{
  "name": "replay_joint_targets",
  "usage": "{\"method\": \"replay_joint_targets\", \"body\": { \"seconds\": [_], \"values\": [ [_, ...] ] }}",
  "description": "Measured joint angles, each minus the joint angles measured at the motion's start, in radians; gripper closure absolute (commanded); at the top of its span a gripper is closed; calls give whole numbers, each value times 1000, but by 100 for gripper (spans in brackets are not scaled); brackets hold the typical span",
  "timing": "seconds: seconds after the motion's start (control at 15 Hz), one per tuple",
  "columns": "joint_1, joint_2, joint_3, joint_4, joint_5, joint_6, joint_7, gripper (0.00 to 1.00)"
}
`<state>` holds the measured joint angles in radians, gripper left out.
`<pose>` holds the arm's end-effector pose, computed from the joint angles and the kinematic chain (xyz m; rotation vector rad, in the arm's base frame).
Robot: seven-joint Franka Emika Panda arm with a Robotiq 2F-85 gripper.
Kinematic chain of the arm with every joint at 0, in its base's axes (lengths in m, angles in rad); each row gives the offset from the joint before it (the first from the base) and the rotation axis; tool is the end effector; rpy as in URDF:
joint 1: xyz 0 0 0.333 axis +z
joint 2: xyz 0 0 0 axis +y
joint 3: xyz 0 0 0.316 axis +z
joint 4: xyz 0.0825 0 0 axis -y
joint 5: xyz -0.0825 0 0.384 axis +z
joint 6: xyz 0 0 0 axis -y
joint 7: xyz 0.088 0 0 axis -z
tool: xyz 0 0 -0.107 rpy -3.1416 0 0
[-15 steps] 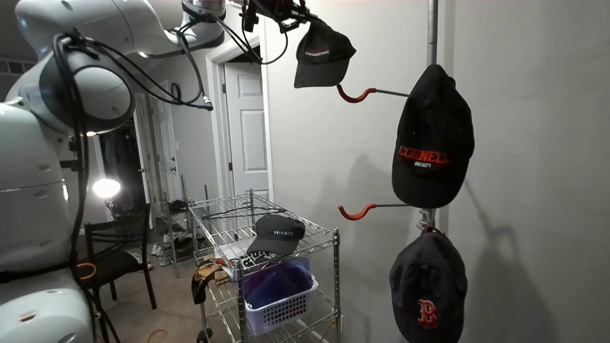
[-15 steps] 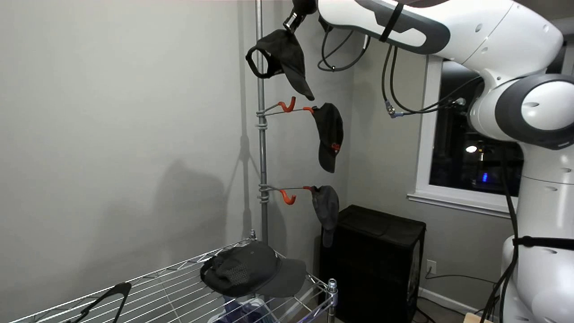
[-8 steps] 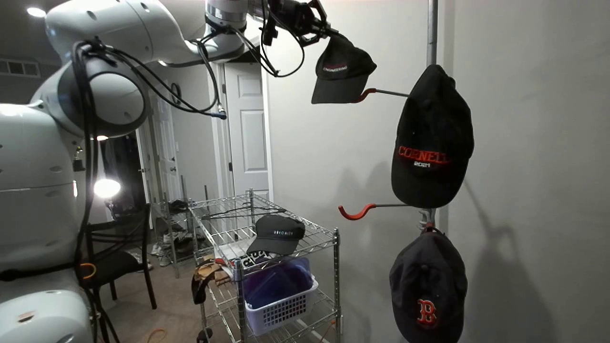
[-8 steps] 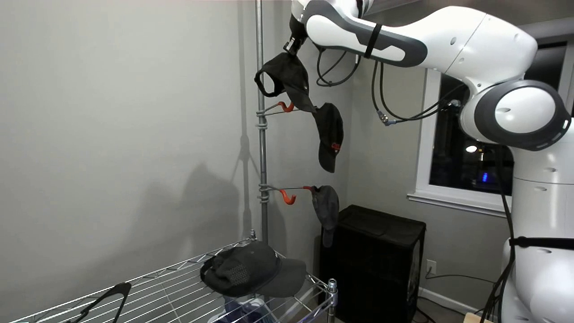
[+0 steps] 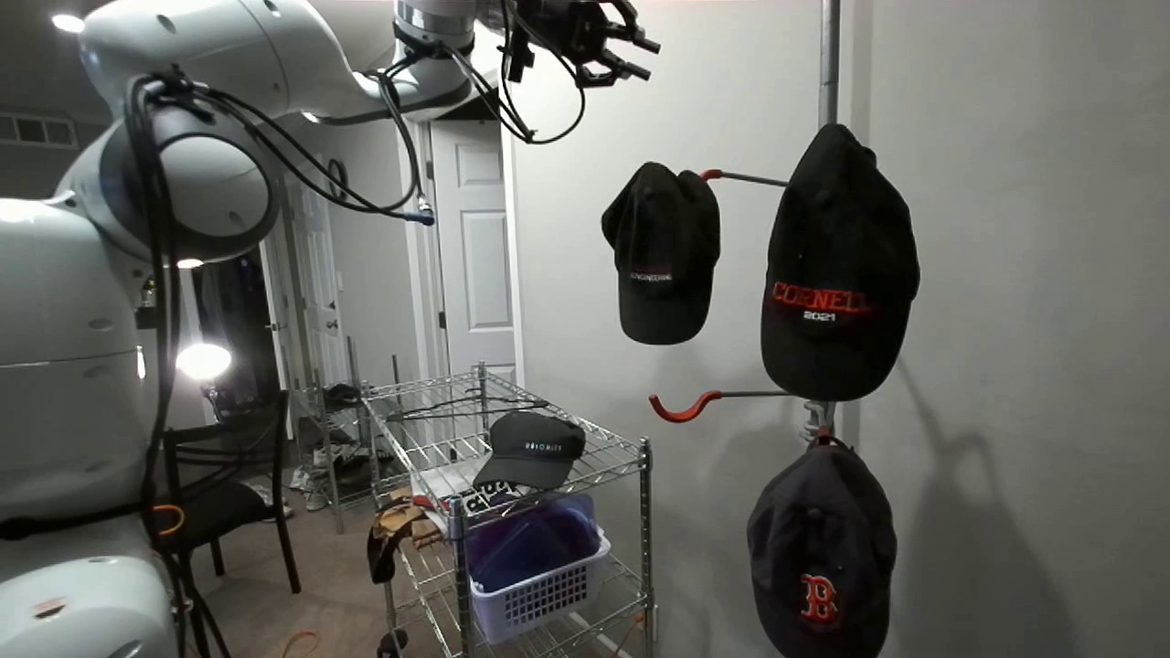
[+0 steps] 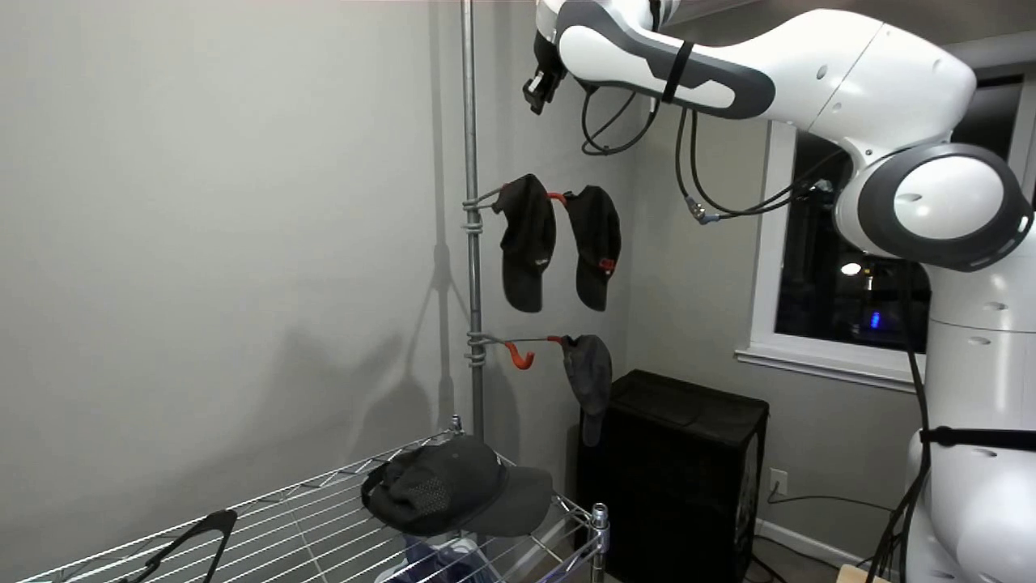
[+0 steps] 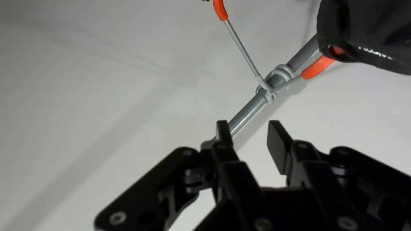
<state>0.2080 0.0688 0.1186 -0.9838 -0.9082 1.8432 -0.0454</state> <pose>0.5135 0.1027 0.9180 2.1124 0.2535 1.0297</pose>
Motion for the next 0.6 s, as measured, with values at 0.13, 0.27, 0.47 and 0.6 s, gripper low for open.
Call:
{"method": "replay_joint_targets", "body": {
  "seconds": [0.13, 0.27, 0.47, 0.6],
  "values": [
    [0, -6, -3, 0, 2, -5, 0, 22],
    [0, -11, -4, 0, 3, -8, 0, 8],
    [9, -13, 2, 0, 13, -8, 0, 0],
    [26, -14, 18, -3, 45, -8, 0, 0]
  ]
}}
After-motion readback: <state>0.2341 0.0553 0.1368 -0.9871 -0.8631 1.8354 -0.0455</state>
